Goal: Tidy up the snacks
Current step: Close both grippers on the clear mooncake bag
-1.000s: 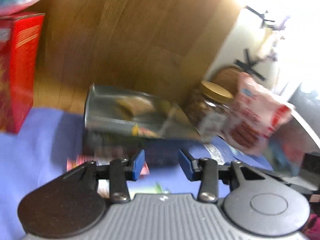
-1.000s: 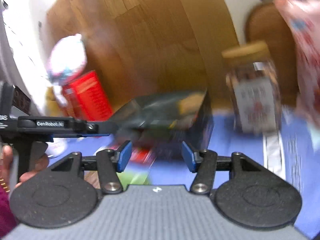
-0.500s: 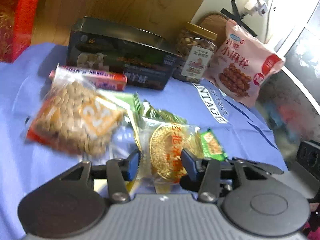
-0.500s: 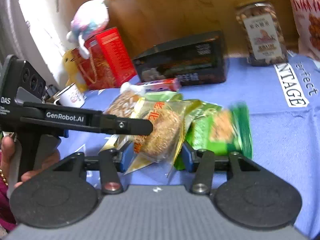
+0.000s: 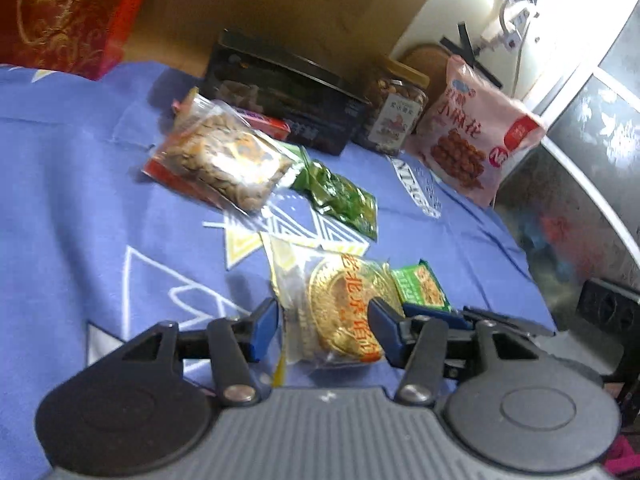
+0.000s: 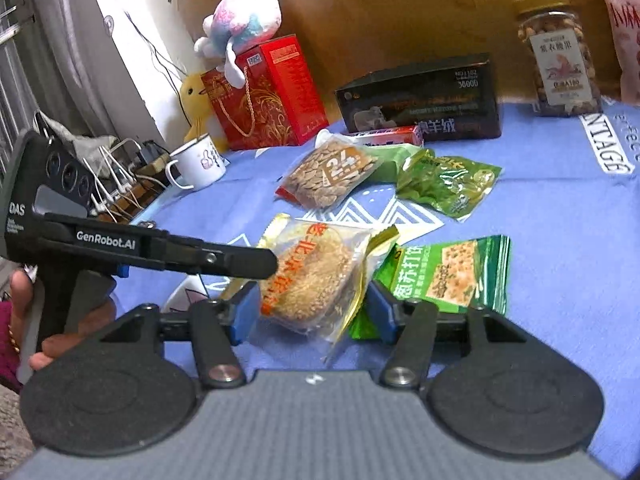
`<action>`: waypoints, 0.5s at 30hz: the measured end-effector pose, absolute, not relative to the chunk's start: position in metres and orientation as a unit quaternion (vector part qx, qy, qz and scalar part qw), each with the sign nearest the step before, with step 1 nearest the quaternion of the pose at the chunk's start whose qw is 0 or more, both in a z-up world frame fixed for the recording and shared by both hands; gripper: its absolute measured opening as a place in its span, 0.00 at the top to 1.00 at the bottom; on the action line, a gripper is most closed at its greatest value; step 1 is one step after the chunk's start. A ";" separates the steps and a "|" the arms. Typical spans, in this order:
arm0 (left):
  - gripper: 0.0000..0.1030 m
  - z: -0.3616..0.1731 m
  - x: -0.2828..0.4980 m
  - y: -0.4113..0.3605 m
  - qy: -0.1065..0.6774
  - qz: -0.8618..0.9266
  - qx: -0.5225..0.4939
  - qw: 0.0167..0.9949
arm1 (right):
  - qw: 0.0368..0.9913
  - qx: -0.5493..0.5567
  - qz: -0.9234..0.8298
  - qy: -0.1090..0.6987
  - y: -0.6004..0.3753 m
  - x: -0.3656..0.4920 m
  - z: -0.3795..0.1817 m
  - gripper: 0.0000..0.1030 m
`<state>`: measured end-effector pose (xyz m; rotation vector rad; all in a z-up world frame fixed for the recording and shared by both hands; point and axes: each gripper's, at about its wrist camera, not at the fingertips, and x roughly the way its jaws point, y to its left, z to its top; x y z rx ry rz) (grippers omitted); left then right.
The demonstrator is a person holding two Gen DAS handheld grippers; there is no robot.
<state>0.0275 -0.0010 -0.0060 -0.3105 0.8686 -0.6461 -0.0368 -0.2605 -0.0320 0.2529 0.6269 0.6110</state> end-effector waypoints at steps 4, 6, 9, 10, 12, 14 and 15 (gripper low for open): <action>0.42 -0.001 0.027 0.008 0.395 -0.308 -0.161 0.851 | 0.903 0.112 0.290 0.295 -0.263 -0.045 -0.031 0.31; 0.42 -0.001 0.029 0.009 0.395 -0.307 -0.162 0.851 | 0.907 0.104 0.286 0.290 -0.264 -0.050 -0.031 0.29; 0.42 -0.006 0.031 0.008 0.406 -0.309 -0.170 0.843 | 0.912 0.087 0.280 0.287 -0.263 -0.055 -0.034 0.29; 0.42 -0.008 0.031 0.008 0.409 -0.310 -0.172 0.841 | 0.912 0.084 0.280 0.286 -0.263 -0.056 -0.034 0.29; 0.42 -0.008 0.031 0.008 0.410 -0.312 -0.173 0.840 | 0.913 0.076 0.280 0.286 -0.261 -0.057 -0.034 0.29; 0.42 -0.007 0.029 0.008 0.406 -0.314 -0.170 0.841 | 0.915 0.066 0.279 0.284 -0.259 -0.058 -0.034 0.29; 0.42 -0.006 0.028 0.008 0.404 -0.315 -0.169 0.842 | 0.915 0.064 0.279 0.283 -0.259 -0.059 -0.034 0.29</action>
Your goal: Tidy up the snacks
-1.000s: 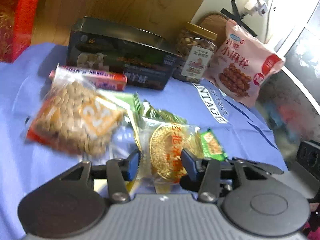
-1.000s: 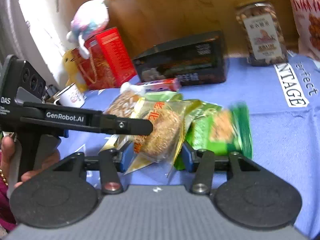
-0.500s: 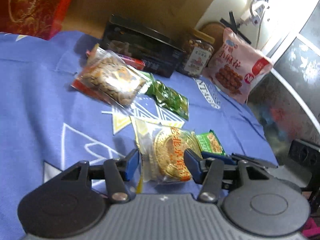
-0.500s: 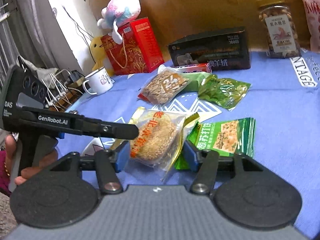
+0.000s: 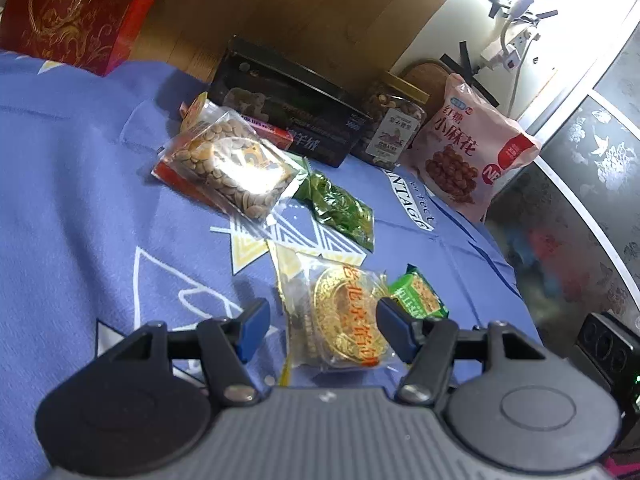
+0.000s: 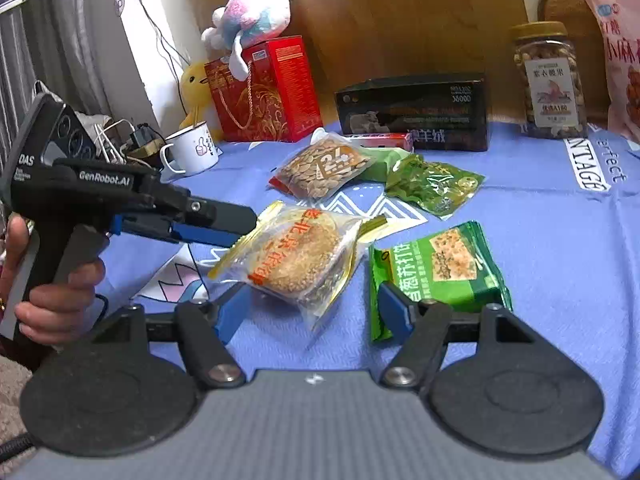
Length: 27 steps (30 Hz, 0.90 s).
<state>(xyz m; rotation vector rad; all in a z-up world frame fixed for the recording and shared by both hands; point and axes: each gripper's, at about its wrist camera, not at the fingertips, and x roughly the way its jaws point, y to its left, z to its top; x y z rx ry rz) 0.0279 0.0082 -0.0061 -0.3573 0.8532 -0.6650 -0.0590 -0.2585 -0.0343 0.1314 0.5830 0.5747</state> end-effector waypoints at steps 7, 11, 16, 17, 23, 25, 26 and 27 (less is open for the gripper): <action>0.42 -0.005 0.029 0.012 0.403 -0.316 -0.173 0.841 | 0.923 0.049 0.273 0.268 -0.257 -0.063 -0.030 0.29; 0.42 -0.005 0.031 0.011 0.406 -0.323 -0.175 0.837 | 0.923 0.040 0.281 0.259 -0.256 -0.066 -0.027 0.29; 0.42 -0.007 0.034 0.006 0.411 -0.323 -0.171 0.835 | 0.914 0.041 0.294 0.275 -0.254 -0.063 -0.033 0.29; 0.42 -0.008 0.035 0.005 0.413 -0.324 -0.171 0.834 | 0.913 0.038 0.297 0.276 -0.253 -0.063 -0.033 0.29; 0.42 -0.014 0.038 -0.002 0.425 -0.328 -0.165 0.827 | 0.907 0.020 0.298 0.299 -0.242 -0.054 -0.041 0.37; 0.42 -0.017 0.039 -0.005 0.430 -0.329 -0.164 0.825 | 0.914 0.005 0.285 0.290 -0.240 -0.051 -0.040 0.37; 0.42 -0.018 0.040 -0.006 0.432 -0.331 -0.165 0.823 | 0.916 0.002 0.280 0.288 -0.239 -0.049 -0.039 0.36; 0.42 -0.019 0.041 -0.006 0.432 -0.331 -0.165 0.822 | 0.917 0.000 0.279 0.285 -0.238 -0.047 -0.039 0.36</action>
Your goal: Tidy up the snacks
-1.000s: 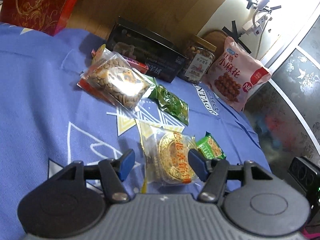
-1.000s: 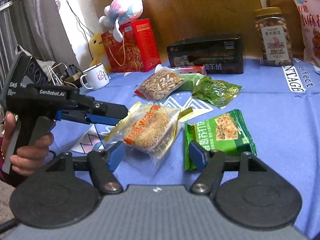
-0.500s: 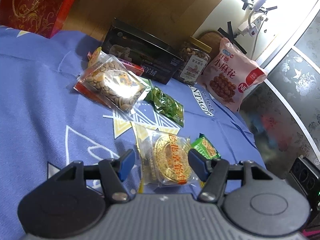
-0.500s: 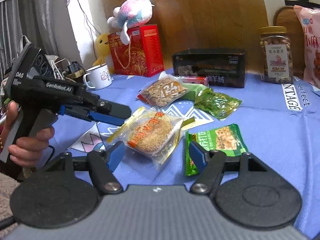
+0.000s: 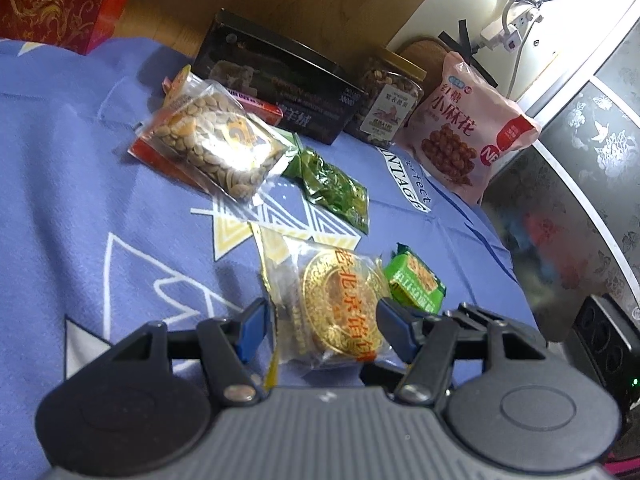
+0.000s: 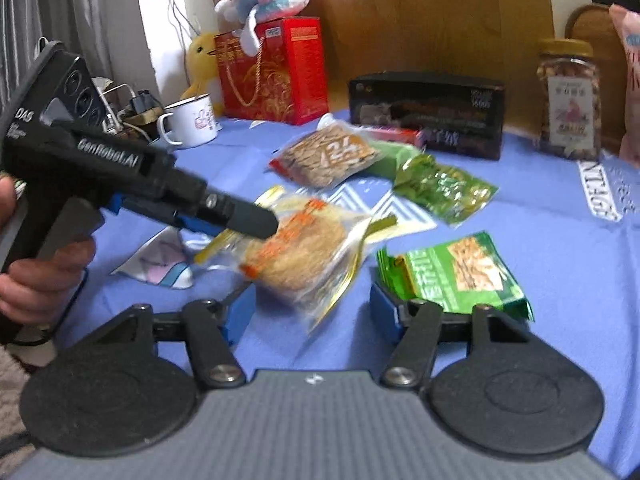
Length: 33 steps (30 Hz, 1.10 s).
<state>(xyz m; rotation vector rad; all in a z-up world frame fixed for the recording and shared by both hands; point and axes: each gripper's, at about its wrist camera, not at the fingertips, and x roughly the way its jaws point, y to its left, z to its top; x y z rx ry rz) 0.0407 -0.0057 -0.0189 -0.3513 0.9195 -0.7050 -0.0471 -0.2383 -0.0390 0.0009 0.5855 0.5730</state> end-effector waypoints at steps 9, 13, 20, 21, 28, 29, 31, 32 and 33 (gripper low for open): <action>0.63 -0.023 0.043 -0.001 0.432 -0.336 -0.169 0.820 | 0.917 -0.009 0.285 0.279 -0.225 -0.044 -0.041 0.40; 0.66 -0.015 0.038 0.002 0.419 -0.342 -0.165 0.824 | 0.917 -0.007 0.287 0.276 -0.221 -0.046 -0.036 0.46; 0.66 -0.006 0.031 0.014 0.401 -0.341 -0.162 0.835 | 0.919 -0.003 0.291 0.265 -0.213 -0.050 -0.032 0.48; 0.66 -0.005 0.030 0.015 0.400 -0.341 -0.161 0.835 | 0.919 -0.002 0.292 0.266 -0.212 -0.051 -0.032 0.48; 0.66 -0.015 0.030 0.021 0.413 -0.332 -0.165 0.832 | 0.912 0.001 0.299 0.282 -0.207 -0.049 -0.039 0.48; 0.65 -0.017 0.031 0.022 0.414 -0.332 -0.167 0.831 | 0.912 0.000 0.299 0.281 -0.207 -0.049 -0.039 0.48; 0.63 -0.018 0.032 0.023 0.416 -0.331 -0.171 0.829 | 0.912 0.000 0.299 0.282 -0.207 -0.049 -0.039 0.48; 0.60 -0.018 0.032 0.023 0.416 -0.330 -0.171 0.830 | 0.911 0.000 0.300 0.282 -0.207 -0.050 -0.039 0.48; 0.55 -0.018 0.033 0.023 0.417 -0.330 -0.170 0.830 | 0.911 0.001 0.300 0.283 -0.207 -0.049 -0.039 0.47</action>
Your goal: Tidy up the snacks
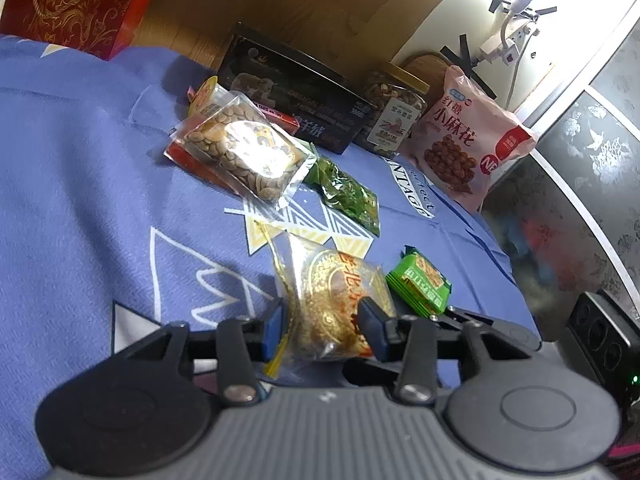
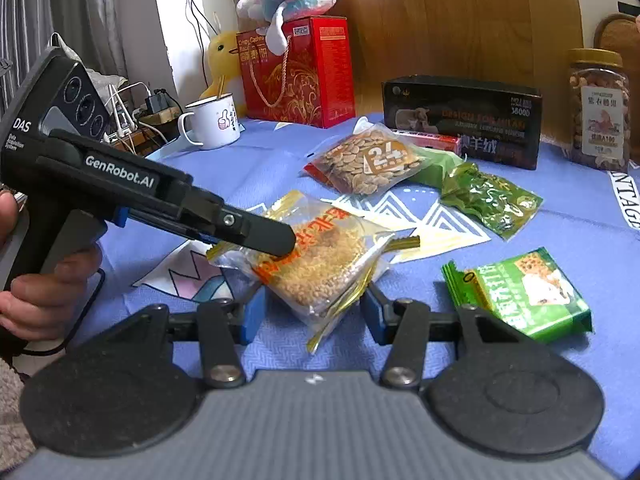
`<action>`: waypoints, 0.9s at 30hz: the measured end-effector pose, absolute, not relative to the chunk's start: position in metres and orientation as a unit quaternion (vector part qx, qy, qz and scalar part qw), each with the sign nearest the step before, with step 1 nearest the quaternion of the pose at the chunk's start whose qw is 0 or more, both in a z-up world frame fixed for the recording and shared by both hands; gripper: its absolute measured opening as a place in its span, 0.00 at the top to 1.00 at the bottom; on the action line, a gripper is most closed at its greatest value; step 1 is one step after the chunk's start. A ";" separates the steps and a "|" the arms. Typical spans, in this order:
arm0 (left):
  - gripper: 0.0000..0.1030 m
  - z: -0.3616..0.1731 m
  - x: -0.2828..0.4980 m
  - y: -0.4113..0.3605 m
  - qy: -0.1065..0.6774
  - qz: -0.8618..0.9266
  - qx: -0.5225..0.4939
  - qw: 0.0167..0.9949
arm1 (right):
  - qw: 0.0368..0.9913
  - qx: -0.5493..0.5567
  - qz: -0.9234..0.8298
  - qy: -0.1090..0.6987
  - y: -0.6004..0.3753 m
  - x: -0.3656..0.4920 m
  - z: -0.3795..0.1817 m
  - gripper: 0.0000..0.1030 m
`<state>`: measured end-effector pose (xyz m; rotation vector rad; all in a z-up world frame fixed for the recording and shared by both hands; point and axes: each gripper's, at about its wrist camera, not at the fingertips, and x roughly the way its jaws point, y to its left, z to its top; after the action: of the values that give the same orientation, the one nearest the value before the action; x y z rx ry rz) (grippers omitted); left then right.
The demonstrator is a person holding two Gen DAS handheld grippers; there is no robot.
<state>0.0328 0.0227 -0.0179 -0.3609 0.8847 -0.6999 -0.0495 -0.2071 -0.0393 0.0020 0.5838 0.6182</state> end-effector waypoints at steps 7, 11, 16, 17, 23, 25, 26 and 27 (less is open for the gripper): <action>0.47 -0.017 0.037 0.029 0.414 -0.326 -0.184 0.830 | 0.910 0.002 0.300 0.285 -0.208 -0.047 -0.040 0.46; 0.45 -0.016 0.037 0.029 0.412 -0.329 -0.187 0.829 | 0.910 0.001 0.302 0.284 -0.208 -0.047 -0.041 0.45; 0.45 -0.015 0.037 0.032 0.410 -0.333 -0.188 0.828 | 0.911 0.001 0.301 0.281 -0.209 -0.047 -0.041 0.41; 0.45 -0.015 0.038 0.033 0.409 -0.334 -0.189 0.828 | 0.911 0.001 0.301 0.281 -0.209 -0.047 -0.041 0.41; 0.46 -0.017 0.040 0.032 0.414 -0.334 -0.191 0.825 | 0.911 0.000 0.302 0.280 -0.209 -0.047 -0.040 0.41; 0.49 -0.019 0.042 0.030 0.418 -0.333 -0.190 0.824 | 0.910 0.001 0.305 0.281 -0.209 -0.046 -0.040 0.41; 0.53 -0.021 0.043 0.028 0.421 -0.330 -0.190 0.823 | 0.909 0.001 0.307 0.281 -0.209 -0.046 -0.041 0.41; 0.59 -0.023 0.042 0.027 0.423 -0.326 -0.186 0.825 | 0.910 -0.001 0.306 0.281 -0.208 -0.045 -0.041 0.41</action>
<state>0.0422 0.0274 -0.0227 -0.3953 0.8984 -0.6935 -0.0454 -0.2078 -0.0409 -0.0011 0.5793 0.6316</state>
